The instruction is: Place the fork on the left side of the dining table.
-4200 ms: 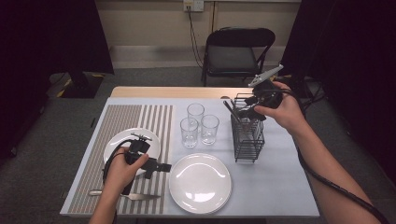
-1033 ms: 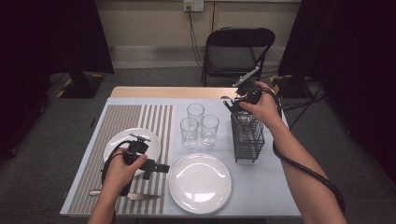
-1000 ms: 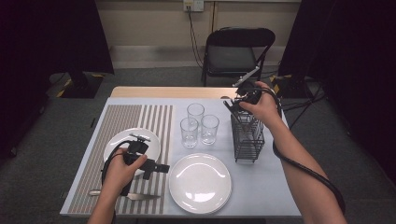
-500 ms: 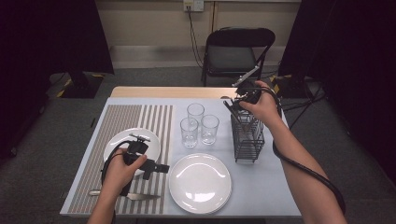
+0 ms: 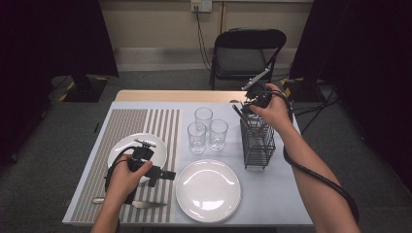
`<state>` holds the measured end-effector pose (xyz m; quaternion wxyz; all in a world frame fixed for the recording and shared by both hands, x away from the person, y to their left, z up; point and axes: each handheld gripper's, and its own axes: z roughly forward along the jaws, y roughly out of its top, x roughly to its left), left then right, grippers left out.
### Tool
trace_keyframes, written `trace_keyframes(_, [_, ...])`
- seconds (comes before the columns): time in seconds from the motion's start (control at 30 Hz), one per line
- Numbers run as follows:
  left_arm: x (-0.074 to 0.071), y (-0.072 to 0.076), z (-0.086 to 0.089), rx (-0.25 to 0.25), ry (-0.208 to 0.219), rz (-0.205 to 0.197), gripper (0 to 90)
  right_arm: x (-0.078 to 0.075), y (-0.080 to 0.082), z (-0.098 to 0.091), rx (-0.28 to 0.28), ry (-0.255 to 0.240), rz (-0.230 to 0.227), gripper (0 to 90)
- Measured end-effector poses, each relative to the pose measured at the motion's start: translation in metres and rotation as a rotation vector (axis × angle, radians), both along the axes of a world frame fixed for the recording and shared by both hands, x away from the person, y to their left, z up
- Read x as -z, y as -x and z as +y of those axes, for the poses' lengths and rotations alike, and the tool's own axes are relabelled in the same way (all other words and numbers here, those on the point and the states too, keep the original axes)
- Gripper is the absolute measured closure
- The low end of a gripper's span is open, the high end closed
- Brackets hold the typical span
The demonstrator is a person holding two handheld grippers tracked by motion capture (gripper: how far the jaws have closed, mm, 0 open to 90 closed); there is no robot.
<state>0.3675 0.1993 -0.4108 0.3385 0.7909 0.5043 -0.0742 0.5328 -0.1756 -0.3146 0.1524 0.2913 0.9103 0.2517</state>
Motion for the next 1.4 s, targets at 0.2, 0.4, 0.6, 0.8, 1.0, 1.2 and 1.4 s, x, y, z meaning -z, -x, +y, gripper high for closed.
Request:
trace_keyframes(0.2, [0.000, 0.000, -0.001, 0.000, -0.005, 0.000, 18.8, -0.002, 0.001, -0.003, 0.021, -0.010, -0.014, 83.7])
trace_keyframes(0.4, [0.000, 0.000, 0.000, 0.006, -0.013, 0.002, 18.8, -0.005, 0.002, -0.010, 0.051, -0.035, -0.025, 87.1])
trace_keyframes(0.6, [0.001, 0.000, 0.000, 0.000, 0.000, 0.009, 18.8, -0.008, 0.003, -0.019, 0.073, -0.059, -0.034, 88.0])
trace_keyframes(0.8, [0.001, 0.000, 0.000, -0.006, -0.001, 0.004, 18.8, -0.013, 0.005, -0.024, 0.092, -0.089, -0.064, 88.1])
trace_keyframes(1.0, [0.002, -0.001, 0.000, -0.003, -0.006, 0.005, 18.8, -0.020, 0.007, -0.027, 0.099, -0.116, -0.072, 88.1])
trace_keyframes(1.2, [0.001, 0.000, 0.000, -0.005, -0.004, 0.004, 18.8, -0.028, 0.010, -0.031, 0.108, -0.146, -0.092, 88.1])
trace_keyframes(1.4, [0.000, 0.000, 0.001, -0.002, -0.006, -0.001, 18.8, -0.039, 0.013, -0.034, 0.102, -0.162, -0.105, 88.1])
